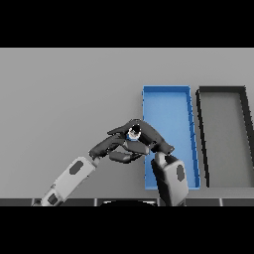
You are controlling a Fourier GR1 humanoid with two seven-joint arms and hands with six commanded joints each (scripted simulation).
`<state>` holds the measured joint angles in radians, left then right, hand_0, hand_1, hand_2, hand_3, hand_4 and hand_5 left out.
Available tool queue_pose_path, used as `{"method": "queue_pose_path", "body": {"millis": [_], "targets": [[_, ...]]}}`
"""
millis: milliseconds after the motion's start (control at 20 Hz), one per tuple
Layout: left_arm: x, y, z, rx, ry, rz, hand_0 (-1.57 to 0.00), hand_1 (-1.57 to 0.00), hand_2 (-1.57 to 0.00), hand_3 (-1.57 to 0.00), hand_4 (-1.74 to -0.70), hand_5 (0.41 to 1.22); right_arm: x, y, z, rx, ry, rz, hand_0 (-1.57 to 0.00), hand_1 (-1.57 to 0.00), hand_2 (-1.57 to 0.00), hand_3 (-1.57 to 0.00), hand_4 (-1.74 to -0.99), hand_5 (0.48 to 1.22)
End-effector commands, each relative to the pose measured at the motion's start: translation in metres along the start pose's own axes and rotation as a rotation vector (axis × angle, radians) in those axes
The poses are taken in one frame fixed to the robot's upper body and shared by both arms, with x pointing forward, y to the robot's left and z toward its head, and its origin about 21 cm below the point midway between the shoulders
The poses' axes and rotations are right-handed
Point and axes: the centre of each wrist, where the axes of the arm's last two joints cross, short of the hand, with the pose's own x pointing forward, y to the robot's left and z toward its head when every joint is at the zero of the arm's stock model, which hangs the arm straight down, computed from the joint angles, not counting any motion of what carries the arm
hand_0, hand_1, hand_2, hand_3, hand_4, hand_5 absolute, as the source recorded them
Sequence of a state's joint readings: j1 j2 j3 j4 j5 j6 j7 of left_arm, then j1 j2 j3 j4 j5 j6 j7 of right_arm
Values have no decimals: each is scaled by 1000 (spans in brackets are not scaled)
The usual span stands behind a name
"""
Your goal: Pick up the blue pipe and place it into the blue bin.
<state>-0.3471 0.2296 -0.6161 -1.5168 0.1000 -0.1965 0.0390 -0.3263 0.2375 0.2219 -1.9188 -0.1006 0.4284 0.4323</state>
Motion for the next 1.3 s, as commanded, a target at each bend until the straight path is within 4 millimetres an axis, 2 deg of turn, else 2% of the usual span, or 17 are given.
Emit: {"method": "queue_pose_path", "body": {"millis": [0,150,300,400,550,700,850,1000,1100,1250], "targets": [[2,-1,-4,-4,12,1,-8,-6,-7,-2,-876,555,7,0,-3,4,-12,-44,-1571,-1571,-1571,-1571,-1492,1221],[3,0,-3,-9,2,-1,-4,-3,-3,-1,-868,529,25,-12,-6,-6,-21,-143,-1571,-1571,-1571,-1571,-1494,1221],[4,3,-2,-7,17,-1,-1,-1,-1,0,-865,509,46,-22,-9,-25,-30,-124,-1571,-1571,-1571,-1571,-1492,1221],[1,1,3,-8,14,-1,-1,0,0,0,-863,498,72,-30,-15,-31,-93,-79,-1571,-1571,-1571,-1571,-1494,1221],[-1,0,3,-13,11,1,0,0,0,1,-868,485,108,-51,-20,-59,-164,7,-1571,-1571,-1571,-1571,-1496,1221],[1,0,3,-12,18,-2,1,1,1,1,-860,484,124,-80,-16,-217,-180,37,-1571,-1571,-1571,-1571,-1497,1221],[1,4,5,-4,32,-14,1,1,1,1,-844,481,124,-112,-1,-367,-114,85,-1571,-1571,-1571,-1571,-1498,1221],[3,4,8,8,38,-30,1,1,1,1,-831,470,107,-145,22,-522,-22,61,-1571,-1571,-1571,-1571,-1499,1221],[6,6,4,23,39,-36,1,1,1,1,-829,465,86,-161,41,-617,44,13,-1571,-1571,-1571,-1571,-1499,1221],[1,4,9,23,46,-39,1,1,1,1,-824,462,54,-170,70,-724,153,-34,-1571,-1571,-1571,-1571,-1499,1221]]}}
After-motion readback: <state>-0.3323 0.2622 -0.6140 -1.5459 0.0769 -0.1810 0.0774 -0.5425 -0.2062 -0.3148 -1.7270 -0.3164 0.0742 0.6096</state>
